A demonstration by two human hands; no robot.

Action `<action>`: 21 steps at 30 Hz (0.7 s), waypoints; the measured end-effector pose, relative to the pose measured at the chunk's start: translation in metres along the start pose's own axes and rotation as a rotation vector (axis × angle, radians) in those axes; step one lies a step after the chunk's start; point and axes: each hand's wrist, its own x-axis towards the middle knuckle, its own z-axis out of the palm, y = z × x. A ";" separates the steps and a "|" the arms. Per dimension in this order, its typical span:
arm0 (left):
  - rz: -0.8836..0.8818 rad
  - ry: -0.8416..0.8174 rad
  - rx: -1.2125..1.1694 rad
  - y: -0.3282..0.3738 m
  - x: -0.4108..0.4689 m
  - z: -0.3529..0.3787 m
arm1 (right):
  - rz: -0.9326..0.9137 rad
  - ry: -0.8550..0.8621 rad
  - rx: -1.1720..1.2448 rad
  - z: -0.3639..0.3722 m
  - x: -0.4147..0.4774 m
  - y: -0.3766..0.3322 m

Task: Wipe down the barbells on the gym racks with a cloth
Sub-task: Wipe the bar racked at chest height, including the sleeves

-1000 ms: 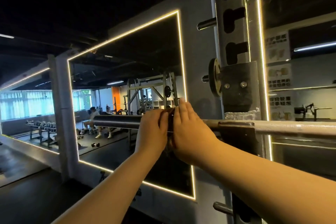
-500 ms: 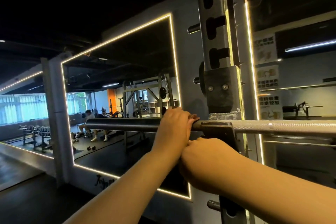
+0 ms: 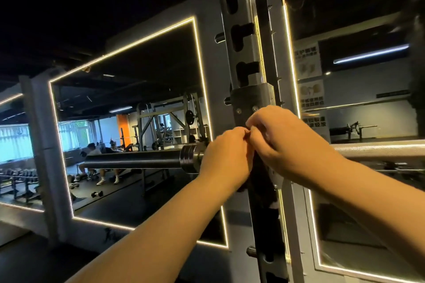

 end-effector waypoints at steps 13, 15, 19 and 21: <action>0.061 -0.120 -0.145 0.035 0.022 0.011 | 0.253 0.155 0.190 -0.004 -0.020 0.042; 0.127 -0.253 -0.077 0.033 0.019 0.013 | 0.240 0.067 0.109 -0.005 -0.028 0.039; -0.053 -0.019 -0.503 0.018 0.028 0.007 | 0.149 -0.188 -0.283 0.001 -0.036 0.030; -0.141 0.117 -0.613 0.009 0.028 0.008 | 0.135 -0.201 -0.400 0.011 -0.037 0.033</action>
